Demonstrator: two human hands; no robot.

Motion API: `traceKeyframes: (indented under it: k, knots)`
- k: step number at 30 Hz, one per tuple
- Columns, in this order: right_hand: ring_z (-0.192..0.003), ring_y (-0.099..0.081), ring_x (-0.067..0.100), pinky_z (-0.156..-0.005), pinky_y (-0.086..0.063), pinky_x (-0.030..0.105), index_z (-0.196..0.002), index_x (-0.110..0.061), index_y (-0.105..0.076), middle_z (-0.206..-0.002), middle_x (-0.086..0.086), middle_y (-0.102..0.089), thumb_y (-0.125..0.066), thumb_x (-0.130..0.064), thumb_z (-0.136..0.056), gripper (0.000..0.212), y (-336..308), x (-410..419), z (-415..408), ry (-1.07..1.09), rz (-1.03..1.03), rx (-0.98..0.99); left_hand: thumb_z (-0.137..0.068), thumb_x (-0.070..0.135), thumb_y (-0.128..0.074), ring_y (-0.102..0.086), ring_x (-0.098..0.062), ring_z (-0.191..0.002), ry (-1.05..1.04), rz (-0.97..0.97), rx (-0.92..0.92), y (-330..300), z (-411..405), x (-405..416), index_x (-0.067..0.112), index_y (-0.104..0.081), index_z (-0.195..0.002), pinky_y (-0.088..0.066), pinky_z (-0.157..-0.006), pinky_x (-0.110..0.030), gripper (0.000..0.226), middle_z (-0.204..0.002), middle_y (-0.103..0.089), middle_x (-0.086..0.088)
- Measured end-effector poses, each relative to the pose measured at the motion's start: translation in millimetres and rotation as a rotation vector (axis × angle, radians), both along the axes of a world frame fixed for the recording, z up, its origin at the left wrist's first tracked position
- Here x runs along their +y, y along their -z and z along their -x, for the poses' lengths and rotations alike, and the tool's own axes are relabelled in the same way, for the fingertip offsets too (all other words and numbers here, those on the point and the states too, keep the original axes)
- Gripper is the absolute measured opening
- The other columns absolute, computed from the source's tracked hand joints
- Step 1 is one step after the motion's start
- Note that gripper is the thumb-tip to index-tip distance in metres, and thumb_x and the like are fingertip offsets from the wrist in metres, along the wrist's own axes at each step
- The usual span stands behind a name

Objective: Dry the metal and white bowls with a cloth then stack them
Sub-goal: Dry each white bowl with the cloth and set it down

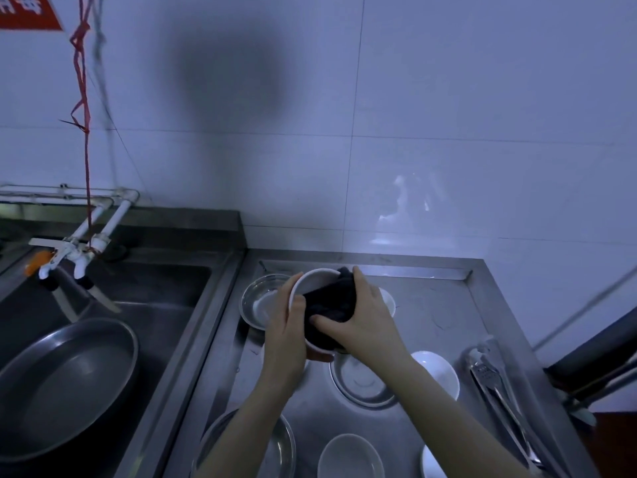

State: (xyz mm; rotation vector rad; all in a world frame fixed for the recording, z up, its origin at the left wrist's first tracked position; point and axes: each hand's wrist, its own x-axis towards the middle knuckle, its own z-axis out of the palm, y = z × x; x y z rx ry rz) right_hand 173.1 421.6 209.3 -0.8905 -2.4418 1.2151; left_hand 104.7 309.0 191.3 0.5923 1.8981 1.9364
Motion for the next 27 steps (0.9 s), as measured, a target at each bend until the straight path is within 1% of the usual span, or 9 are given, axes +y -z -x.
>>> traceKeyframes:
  k: [5,8,12,15,17,21,22,25,27]
  knots:
    - [-0.121,-0.043,0.021,-0.093,-0.042,0.032,-0.141,-0.032,-0.037,-0.133,-0.009,-0.049,-0.069,-0.033,-0.073,0.075,-12,25,17,-0.342,-0.526,-0.141,-0.105,0.029,-0.039,-0.068,-0.009,-0.100,0.157,0.053,-0.008,2,-11,-2,0.045,-0.055,-0.121,-0.057,-0.052,-0.025,0.028,-0.117,-0.063,0.010]
    - [-0.114,-0.049,0.021,-0.085,-0.045,0.034,-0.130,-0.028,-0.048,-0.124,-0.006,-0.054,-0.064,-0.033,-0.077,0.056,-12,28,21,-0.270,-0.544,-0.049,-0.105,0.028,-0.038,-0.064,-0.001,-0.103,0.046,-0.008,0.061,-3,-9,-1,0.039,-0.056,-0.124,-0.057,-0.070,-0.023,0.028,-0.116,-0.064,0.016]
    - [-0.103,-0.055,0.021,-0.078,-0.043,0.031,-0.118,-0.026,-0.047,-0.115,-0.002,-0.056,-0.064,-0.039,-0.079,0.044,-1,1,21,0.185,-0.109,0.064,-0.106,0.031,-0.038,-0.060,-0.005,-0.111,-0.183,-0.032,0.098,-6,-2,7,0.038,-0.058,-0.126,-0.055,-0.090,-0.054,0.028,-0.116,-0.062,0.023]
    - [-0.099,-0.059,0.013,-0.085,-0.054,0.035,-0.102,-0.034,-0.042,-0.107,-0.006,-0.058,-0.082,-0.049,-0.054,0.064,3,-14,16,0.193,0.407,0.119,-0.107,0.032,-0.035,-0.055,-0.007,-0.118,-0.247,0.040,0.130,-3,6,5,0.045,-0.052,-0.127,-0.050,-0.101,-0.047,0.030,-0.126,-0.059,0.015]
    - [-0.096,-0.059,0.014,-0.080,-0.056,0.033,-0.105,-0.031,-0.038,-0.106,-0.004,-0.059,-0.084,-0.039,-0.055,0.068,5,-16,14,0.211,0.496,0.113,-0.107,0.027,-0.036,-0.057,-0.004,-0.115,-0.196,0.052,0.176,-3,8,4,0.041,-0.052,-0.129,-0.052,-0.098,-0.041,0.031,-0.124,-0.060,0.015]
    - [-0.087,-0.054,0.018,-0.073,-0.044,0.028,-0.109,-0.027,-0.043,-0.098,-0.005,-0.059,-0.075,-0.030,-0.067,0.052,-1,2,17,0.164,0.097,-0.012,-0.106,0.016,-0.040,-0.056,0.015,-0.101,-0.078,0.032,0.244,-8,2,-3,0.033,-0.055,-0.122,-0.053,-0.068,-0.010,0.028,-0.109,-0.059,0.022]
    - [-0.085,-0.051,0.016,-0.069,-0.039,0.027,-0.109,-0.028,-0.044,-0.096,-0.007,-0.056,-0.074,-0.030,-0.068,0.051,-5,8,18,0.066,-0.051,-0.054,-0.105,0.017,-0.040,-0.056,0.015,-0.098,-0.033,0.038,0.249,-8,4,-6,0.032,-0.055,-0.122,-0.053,-0.062,-0.011,0.027,-0.109,-0.056,0.021]
    - [-0.089,-0.055,0.019,-0.066,-0.035,0.026,-0.119,-0.028,-0.044,-0.104,-0.006,-0.054,-0.073,-0.031,-0.069,0.057,-13,20,21,-0.213,-0.362,-0.129,-0.105,0.026,-0.042,-0.062,0.000,-0.097,0.150,0.113,0.239,-5,18,-12,0.039,-0.053,-0.128,-0.060,-0.051,-0.042,0.029,-0.110,-0.055,0.030]
    - [-0.094,-0.058,0.021,-0.068,-0.039,0.028,-0.122,-0.029,-0.045,-0.109,-0.006,-0.058,-0.071,-0.030,-0.070,0.058,-12,19,22,-0.193,-0.410,-0.082,-0.105,0.032,-0.041,-0.063,-0.006,-0.100,0.136,0.139,0.315,-1,25,-12,0.043,-0.053,-0.129,-0.060,-0.063,-0.052,0.028,-0.110,-0.053,0.038]
